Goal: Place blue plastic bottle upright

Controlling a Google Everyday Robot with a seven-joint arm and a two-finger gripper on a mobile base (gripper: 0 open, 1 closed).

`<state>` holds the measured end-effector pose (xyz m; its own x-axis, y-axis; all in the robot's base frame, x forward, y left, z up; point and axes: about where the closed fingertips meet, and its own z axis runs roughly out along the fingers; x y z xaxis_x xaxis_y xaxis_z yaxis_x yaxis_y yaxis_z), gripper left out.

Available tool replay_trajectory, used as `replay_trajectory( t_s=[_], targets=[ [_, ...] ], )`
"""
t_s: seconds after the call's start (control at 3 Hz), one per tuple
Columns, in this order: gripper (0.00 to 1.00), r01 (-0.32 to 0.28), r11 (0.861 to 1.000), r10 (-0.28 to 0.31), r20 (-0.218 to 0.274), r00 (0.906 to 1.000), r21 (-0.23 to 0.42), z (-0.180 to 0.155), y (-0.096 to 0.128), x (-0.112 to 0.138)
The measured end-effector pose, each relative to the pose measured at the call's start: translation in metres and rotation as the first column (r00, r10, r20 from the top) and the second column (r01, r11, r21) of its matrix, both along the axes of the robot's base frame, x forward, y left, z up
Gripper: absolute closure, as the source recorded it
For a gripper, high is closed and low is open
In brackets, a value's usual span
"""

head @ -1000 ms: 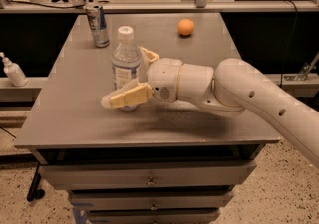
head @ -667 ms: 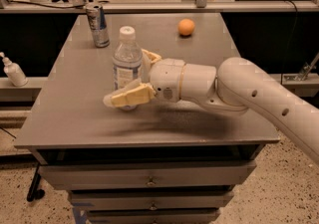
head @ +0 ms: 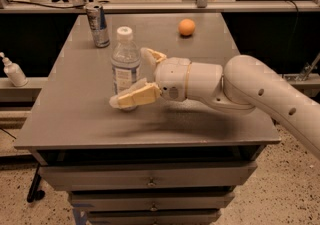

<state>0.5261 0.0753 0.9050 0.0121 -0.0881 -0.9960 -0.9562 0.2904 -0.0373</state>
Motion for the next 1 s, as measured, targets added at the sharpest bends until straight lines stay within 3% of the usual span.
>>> replay_trajectory(
  t_s=[0.33,0.67,1.0],
  targets=[
    [0.00,0.008,0.999,-0.007,0.020,0.9998,-0.051,0.002,-0.033,0.003],
    [0.00,0.045,0.990,-0.038,0.054,0.9978,-0.133,0.005,-0.095,0.005],
    [0.00,0.091,0.973,-0.076,0.077,0.9942,-0.211,0.007,-0.171,0.001]
  ],
)
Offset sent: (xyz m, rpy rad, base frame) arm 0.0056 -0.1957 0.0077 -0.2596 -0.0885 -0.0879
